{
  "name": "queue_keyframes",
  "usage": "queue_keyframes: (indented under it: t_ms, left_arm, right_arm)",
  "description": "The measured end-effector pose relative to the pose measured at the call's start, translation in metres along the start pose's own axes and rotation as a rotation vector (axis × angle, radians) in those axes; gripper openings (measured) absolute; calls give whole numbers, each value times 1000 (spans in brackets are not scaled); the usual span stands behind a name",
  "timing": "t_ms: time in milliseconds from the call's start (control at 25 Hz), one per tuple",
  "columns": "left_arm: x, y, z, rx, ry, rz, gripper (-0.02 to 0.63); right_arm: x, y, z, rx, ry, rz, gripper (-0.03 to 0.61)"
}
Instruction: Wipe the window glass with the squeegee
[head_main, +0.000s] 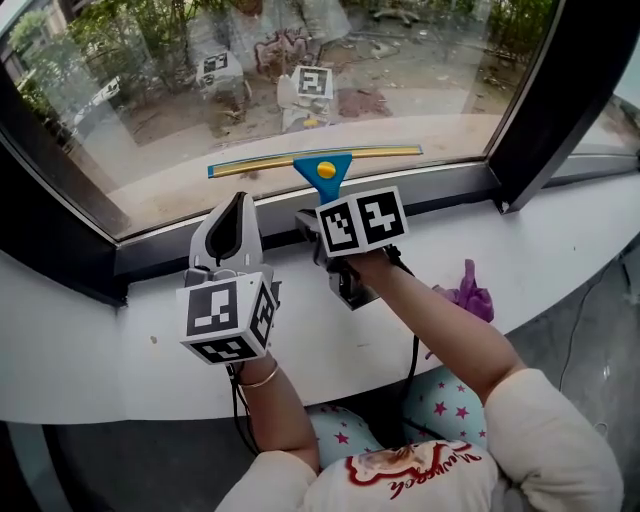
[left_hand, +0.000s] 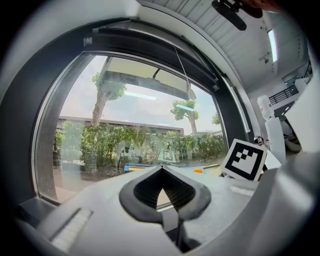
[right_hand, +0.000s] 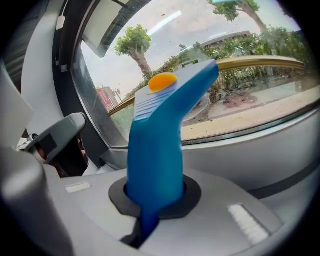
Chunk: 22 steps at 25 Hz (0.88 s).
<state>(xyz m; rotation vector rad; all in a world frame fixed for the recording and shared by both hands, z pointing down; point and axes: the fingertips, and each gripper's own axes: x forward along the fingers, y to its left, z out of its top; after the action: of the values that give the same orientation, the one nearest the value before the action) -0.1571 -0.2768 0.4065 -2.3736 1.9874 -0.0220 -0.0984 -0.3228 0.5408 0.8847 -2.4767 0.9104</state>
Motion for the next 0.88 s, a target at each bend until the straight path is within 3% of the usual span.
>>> queue_keyframes:
  t_ms: [320,520,600,760,880]
  left_arm:
    - [-3,-7,6,21,39,6,2]
    - [-14,-11,24,-7,27,48,2]
    - [-15,-23,32,29,27,67,2]
    - [-13,-54,51,191,59,90,2]
    - [-15,-63,71,160,50,82,2]
  right_arm:
    - [1,3,-5,23,36,0,25]
    - [4,12,-9,84,72,59,23]
    - [5,12,-8,95,72,67,23]
    - [8,11,-13,121,145,96,25]
    - [5,12,-13,95,157,106,29]
